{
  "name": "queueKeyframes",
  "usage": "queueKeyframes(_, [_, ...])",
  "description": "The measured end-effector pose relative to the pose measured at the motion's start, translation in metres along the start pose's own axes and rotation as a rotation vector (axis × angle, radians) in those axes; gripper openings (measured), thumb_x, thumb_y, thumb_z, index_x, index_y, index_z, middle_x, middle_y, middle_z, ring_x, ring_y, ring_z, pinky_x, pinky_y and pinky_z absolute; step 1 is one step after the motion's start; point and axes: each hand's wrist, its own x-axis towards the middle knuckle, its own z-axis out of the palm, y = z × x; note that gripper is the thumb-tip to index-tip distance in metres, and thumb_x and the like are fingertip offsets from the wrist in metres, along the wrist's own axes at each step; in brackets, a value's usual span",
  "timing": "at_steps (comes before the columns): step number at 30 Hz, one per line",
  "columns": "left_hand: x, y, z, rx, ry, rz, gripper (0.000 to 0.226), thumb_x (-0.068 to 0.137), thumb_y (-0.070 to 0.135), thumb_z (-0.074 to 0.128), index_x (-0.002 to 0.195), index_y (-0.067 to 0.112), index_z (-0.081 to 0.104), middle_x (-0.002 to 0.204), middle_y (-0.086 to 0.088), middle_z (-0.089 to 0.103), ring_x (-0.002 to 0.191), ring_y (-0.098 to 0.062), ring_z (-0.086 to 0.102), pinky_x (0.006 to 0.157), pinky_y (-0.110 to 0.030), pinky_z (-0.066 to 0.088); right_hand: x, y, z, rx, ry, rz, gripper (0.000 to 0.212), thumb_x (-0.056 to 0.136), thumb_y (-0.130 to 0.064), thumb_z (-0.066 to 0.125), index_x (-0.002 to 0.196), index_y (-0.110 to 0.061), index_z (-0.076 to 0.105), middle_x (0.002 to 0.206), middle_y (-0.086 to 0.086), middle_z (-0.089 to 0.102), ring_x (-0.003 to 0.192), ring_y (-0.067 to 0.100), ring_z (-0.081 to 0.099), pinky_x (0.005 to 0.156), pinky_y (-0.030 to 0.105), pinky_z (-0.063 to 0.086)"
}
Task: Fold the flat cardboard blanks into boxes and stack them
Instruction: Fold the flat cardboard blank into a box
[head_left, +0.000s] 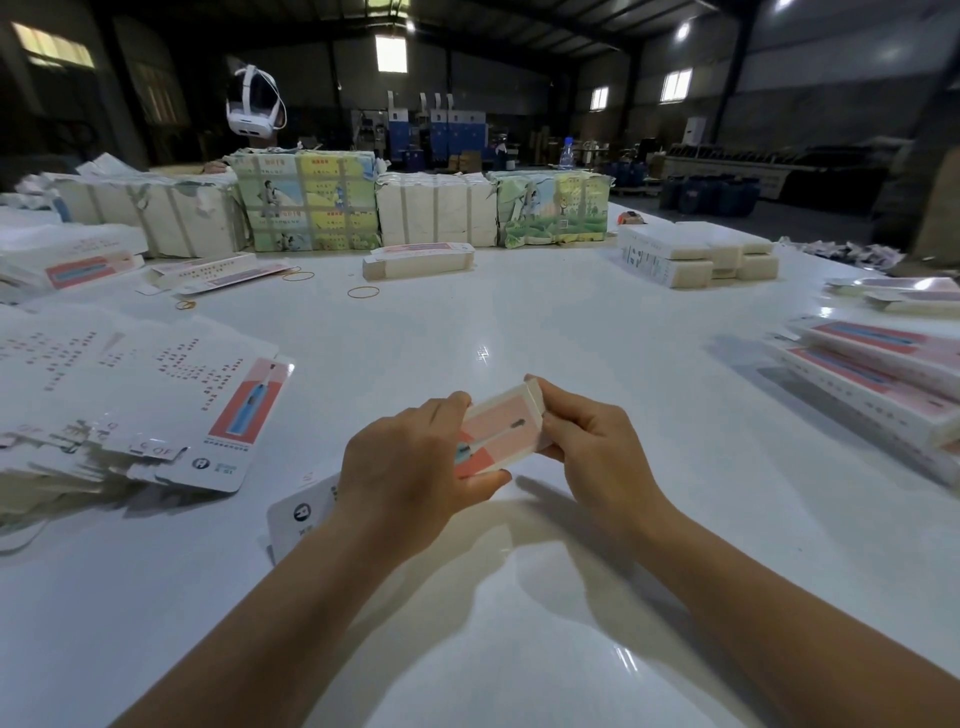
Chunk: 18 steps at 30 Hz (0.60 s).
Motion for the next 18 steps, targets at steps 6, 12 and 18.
queueKeyframes(6, [0.002, 0.002, 0.0, -0.002, 0.009, -0.053, 0.066, 0.076, 0.063, 0.06, 0.122, 0.017, 0.053, 0.104, 0.0, 0.066, 0.081, -0.023, 0.063, 0.067, -0.032, 0.051, -0.011, -0.005, 0.01, -0.207, -0.048, -0.13, 0.018, 0.091, -0.011, 0.042, 0.094, -0.017, 0.058, 0.083, -0.001, 0.066, 0.077, 0.019, 0.06, 0.07, 0.038, 0.05])
queueKeyframes(12, [0.001, 0.005, 0.002, 0.017, -0.003, -0.068, 0.068, 0.082, 0.061, 0.051, 0.135, 0.019, 0.041, 0.119, 0.003, 0.061, 0.096, -0.019, 0.061, 0.078, -0.029, 0.052, -0.016, -0.004, 0.014, -0.351, -0.062, -0.177, 0.018, 0.089, -0.01, 0.049, 0.103, -0.021, 0.052, 0.092, -0.003, 0.066, 0.089, 0.015, 0.063, 0.078, 0.038, 0.051])
queueKeyframes(18, [0.001, -0.002, 0.0, 0.002, -0.007, -0.071, 0.065, 0.081, 0.064, 0.052, 0.129, 0.022, 0.045, 0.115, 0.005, 0.062, 0.092, -0.02, 0.061, 0.074, -0.03, 0.051, -0.01, -0.001, 0.007, -0.242, -0.188, -0.081, 0.051, 0.089, -0.008, 0.05, 0.133, -0.033, 0.045, 0.115, -0.011, 0.063, 0.104, 0.009, 0.059, 0.095, 0.033, 0.048])
